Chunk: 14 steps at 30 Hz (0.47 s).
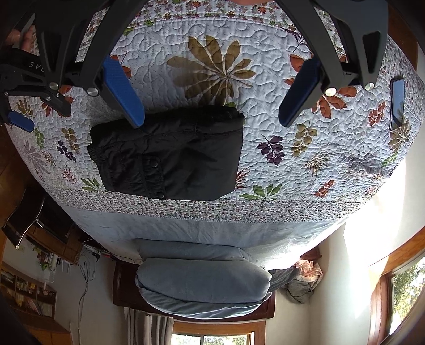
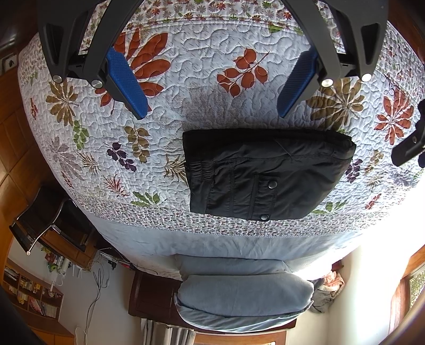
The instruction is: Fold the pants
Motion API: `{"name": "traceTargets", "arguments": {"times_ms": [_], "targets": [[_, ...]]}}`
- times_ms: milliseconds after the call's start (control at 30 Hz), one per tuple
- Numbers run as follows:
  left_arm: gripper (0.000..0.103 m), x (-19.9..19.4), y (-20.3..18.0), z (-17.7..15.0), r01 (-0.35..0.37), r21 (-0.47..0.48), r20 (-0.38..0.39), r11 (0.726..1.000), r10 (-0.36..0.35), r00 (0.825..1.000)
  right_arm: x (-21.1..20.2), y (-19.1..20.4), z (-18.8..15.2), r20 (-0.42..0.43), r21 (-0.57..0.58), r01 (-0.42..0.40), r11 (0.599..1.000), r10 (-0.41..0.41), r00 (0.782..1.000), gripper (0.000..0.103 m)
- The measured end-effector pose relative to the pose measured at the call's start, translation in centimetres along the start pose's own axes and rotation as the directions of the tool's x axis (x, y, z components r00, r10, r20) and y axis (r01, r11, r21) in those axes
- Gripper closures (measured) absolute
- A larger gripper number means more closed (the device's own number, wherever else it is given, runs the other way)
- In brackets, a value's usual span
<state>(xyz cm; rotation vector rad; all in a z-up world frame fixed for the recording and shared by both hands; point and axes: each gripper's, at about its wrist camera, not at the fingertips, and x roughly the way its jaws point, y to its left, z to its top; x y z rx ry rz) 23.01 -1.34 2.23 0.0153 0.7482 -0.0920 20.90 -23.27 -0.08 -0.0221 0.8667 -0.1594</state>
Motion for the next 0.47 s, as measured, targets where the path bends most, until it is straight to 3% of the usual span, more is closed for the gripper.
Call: {"name": "traceTargets", "arguments": {"times_ms": [467], "targets": [[0.002,-0.57,-0.62,0.30,-0.030,0.033,0.029,0.999,0.029,0.999,0.15,-0.05,-0.05,-0.002,0.002,0.000,1.000,0.000,1.000,0.005]]}}
